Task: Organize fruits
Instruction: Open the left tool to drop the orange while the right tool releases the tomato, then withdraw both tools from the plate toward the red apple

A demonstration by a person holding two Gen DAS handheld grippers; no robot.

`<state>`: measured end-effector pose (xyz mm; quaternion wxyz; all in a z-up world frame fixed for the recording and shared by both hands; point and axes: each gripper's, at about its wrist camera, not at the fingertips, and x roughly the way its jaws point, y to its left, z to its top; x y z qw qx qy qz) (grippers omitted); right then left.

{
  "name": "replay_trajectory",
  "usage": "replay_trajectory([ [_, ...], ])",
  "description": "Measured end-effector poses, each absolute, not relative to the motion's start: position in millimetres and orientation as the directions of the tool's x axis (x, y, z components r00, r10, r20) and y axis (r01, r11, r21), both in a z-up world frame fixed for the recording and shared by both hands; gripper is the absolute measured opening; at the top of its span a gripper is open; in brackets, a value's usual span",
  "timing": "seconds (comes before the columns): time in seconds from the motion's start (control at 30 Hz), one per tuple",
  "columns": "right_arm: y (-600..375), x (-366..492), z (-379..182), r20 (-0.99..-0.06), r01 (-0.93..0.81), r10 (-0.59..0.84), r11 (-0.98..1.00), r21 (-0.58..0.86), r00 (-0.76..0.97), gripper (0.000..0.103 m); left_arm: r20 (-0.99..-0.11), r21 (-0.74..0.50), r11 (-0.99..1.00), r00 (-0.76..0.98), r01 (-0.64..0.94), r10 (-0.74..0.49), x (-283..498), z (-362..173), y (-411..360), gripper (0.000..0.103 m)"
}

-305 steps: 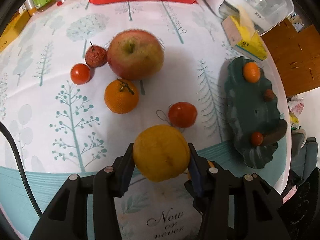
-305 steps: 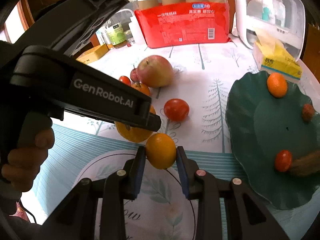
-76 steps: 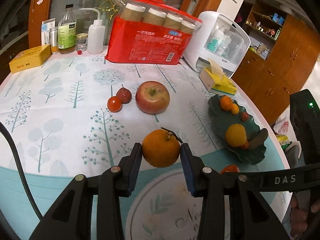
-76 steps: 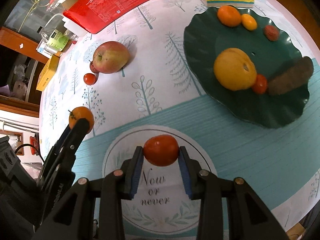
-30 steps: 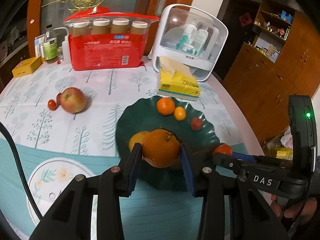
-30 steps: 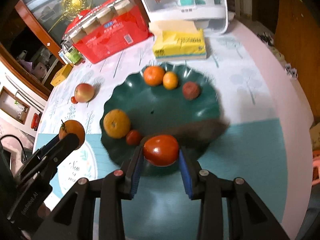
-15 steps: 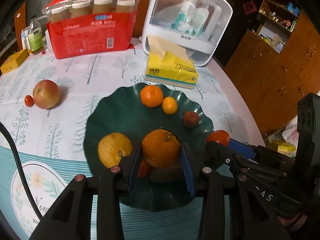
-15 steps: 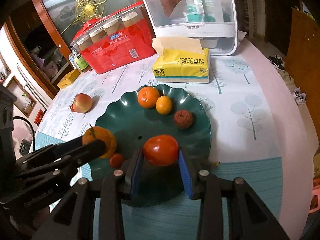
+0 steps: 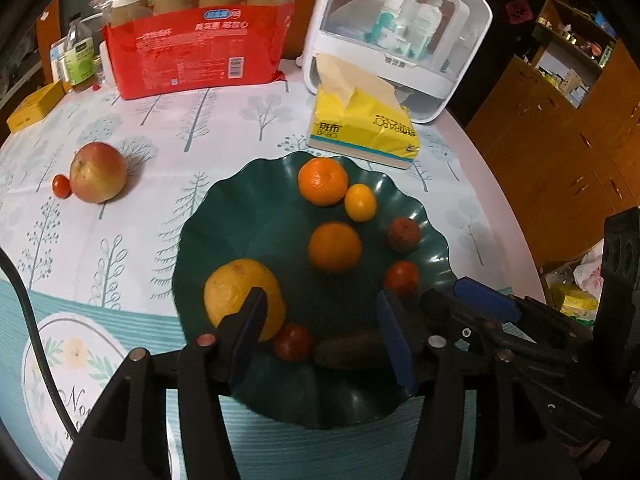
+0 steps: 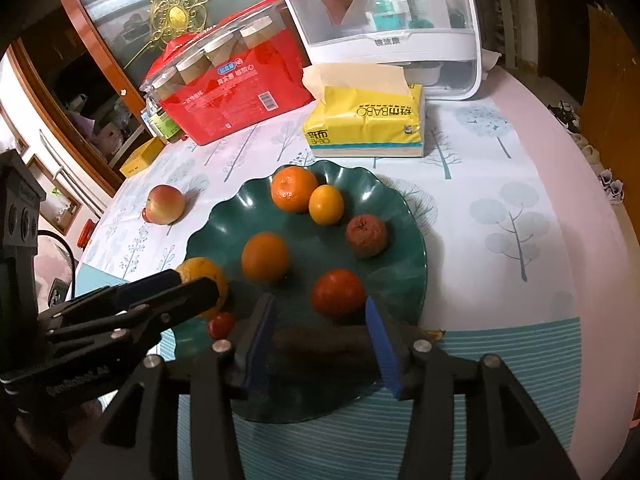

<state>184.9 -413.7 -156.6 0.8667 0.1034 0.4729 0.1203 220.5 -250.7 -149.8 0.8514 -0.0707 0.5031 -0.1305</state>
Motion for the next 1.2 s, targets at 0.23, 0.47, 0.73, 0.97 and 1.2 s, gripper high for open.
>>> replay_trajectory([
  [0.23, -409, 179, -152, -0.805, -0.111, 0.294, 0.954, 0.278, 0.516, 0.051, -0.845, -0.275, 0.956, 0.447, 0.103, -0.292, 204, -146, -232, 0.063],
  [0.47, -401, 165, -146, -0.817, -0.108, 0.273, 0.961, 0.254, 0.508, 0.056, -0.868, -0.281, 0.959, 0.422, 0.02, -0.263, 181, -148, -204, 0.069],
  [0.73, -387, 149, -144, -0.833, -0.09, 0.262, 0.964, 0.251, 0.487, 0.058, -0.894, -0.235, 0.968, 0.408, -0.083, -0.183, 155, -142, -149, 0.074],
  [0.97, -363, 139, -141, -0.84, -0.085, 0.239, 0.97, 0.227, 0.487, 0.066, -0.909, -0.226, 0.968, 0.381, -0.112, -0.169, 149, -131, -98, 0.076],
  [1.2, -326, 137, -135, -0.842, -0.088, 0.217, 0.976, 0.199, 0.494, 0.071, -0.927, -0.162, 0.982, 0.355, -0.099, -0.117, 153, -116, -50, 0.079],
])
